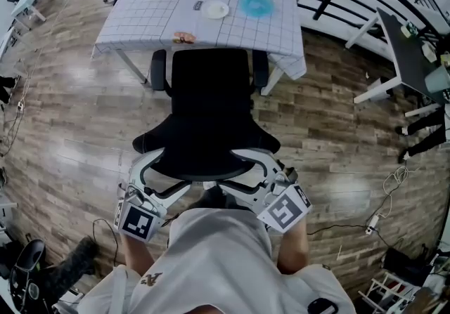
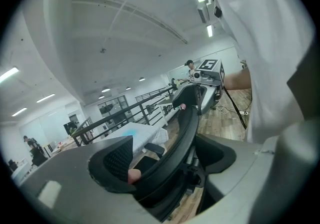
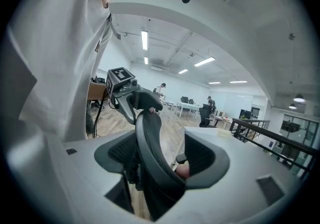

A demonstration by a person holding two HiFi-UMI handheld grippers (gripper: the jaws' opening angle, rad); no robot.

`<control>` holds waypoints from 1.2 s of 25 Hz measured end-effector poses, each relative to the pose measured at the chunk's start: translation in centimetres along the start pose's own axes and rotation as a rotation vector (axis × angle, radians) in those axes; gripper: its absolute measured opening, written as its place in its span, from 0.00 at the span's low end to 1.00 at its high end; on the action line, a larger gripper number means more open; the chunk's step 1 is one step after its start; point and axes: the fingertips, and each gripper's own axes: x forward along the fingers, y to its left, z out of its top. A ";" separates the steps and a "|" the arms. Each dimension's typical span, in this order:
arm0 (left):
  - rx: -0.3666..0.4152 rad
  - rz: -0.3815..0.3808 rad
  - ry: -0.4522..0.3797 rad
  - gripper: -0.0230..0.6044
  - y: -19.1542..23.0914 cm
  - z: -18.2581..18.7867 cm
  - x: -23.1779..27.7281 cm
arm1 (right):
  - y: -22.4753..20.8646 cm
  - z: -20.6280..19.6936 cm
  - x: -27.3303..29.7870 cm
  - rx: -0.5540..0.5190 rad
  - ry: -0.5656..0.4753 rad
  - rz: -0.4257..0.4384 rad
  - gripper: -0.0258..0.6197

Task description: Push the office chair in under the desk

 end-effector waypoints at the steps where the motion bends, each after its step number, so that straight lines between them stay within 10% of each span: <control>1: 0.000 -0.001 0.000 0.67 0.3 -0.1 0.1 | -0.3 -0.1 0.2 0.003 0.003 -0.002 0.52; 30: 0.002 -0.017 -0.005 0.68 4.0 -0.5 2.7 | -4.3 -0.5 1.6 0.005 -0.003 -0.010 0.52</control>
